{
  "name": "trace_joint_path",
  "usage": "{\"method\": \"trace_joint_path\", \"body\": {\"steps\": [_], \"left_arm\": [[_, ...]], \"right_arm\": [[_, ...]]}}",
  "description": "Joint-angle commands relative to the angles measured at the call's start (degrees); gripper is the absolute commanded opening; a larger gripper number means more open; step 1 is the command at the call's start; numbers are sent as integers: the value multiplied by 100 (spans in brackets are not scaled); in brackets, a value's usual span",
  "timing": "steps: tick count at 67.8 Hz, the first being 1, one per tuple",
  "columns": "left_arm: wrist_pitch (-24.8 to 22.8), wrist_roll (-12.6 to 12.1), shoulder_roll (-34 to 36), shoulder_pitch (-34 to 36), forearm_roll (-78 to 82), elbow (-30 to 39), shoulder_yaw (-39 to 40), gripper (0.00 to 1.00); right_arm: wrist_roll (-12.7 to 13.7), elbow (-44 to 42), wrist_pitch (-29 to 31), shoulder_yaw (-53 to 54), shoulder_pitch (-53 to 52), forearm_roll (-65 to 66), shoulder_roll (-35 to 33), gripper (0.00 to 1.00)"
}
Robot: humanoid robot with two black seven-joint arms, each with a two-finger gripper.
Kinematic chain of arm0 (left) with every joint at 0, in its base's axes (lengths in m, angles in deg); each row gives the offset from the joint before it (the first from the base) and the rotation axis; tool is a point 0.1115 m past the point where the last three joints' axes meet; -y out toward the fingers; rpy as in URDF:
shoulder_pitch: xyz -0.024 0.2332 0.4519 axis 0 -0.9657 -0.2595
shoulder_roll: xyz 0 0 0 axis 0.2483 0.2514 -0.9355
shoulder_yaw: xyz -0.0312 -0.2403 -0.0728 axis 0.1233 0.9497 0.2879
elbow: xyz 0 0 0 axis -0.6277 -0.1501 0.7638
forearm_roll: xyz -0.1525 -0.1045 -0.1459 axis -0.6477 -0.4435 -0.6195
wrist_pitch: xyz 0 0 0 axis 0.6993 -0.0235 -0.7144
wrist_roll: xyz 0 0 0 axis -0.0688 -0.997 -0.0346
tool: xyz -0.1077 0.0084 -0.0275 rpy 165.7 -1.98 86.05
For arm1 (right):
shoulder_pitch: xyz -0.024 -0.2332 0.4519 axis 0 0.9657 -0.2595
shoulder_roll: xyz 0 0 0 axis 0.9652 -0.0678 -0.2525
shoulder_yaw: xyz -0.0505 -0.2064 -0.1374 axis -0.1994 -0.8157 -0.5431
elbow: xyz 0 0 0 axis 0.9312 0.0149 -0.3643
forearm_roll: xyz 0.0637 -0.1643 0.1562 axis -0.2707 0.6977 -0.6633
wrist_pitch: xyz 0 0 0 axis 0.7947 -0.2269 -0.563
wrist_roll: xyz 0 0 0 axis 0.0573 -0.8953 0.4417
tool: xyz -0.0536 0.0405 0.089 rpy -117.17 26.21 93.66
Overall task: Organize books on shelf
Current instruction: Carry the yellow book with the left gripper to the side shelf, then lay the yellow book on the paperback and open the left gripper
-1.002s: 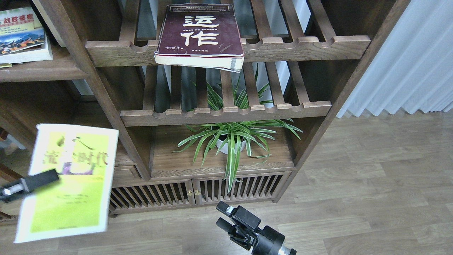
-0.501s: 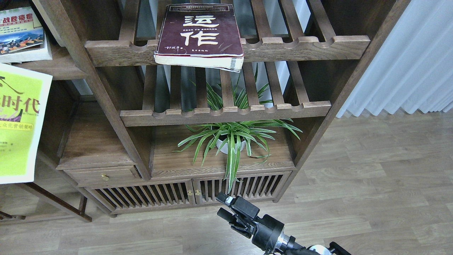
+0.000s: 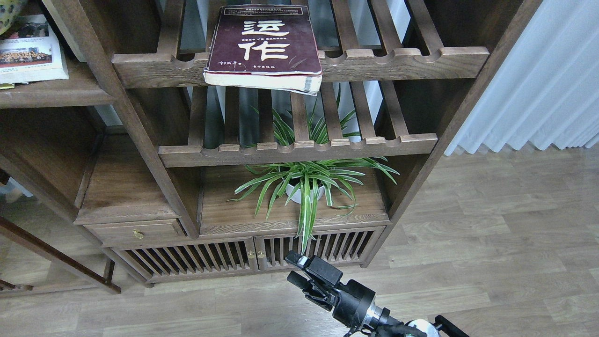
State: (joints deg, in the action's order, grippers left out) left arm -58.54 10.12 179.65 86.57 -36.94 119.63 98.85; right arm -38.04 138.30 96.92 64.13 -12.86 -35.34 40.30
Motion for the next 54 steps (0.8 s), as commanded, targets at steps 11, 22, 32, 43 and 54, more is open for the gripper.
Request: {"method": "trace_joint_path", "body": {"steps": [11, 22, 32, 43, 54], "left_arm": [[0, -220, -10, 2095, 31, -80, -1652, 0], [0, -352, -406, 3317, 102, -176, -2699, 0], [0, -805, -942, 4090, 102, -484, -3147, 0], [0, -805, -1381, 4407, 111, -686, -3270, 0], [0, -805, -1671, 4530, 119, -844, -3270, 0]], "right_arm": [[1, 0, 1, -2, 25, -5, 0, 99], [1, 9, 1, -2, 34, -5, 0, 99], [1, 18, 1, -2, 61, -5, 0, 99], [1, 27, 1, -2, 131, -5, 0, 99], [1, 27, 1, 7, 175, -14, 0, 99]]}}
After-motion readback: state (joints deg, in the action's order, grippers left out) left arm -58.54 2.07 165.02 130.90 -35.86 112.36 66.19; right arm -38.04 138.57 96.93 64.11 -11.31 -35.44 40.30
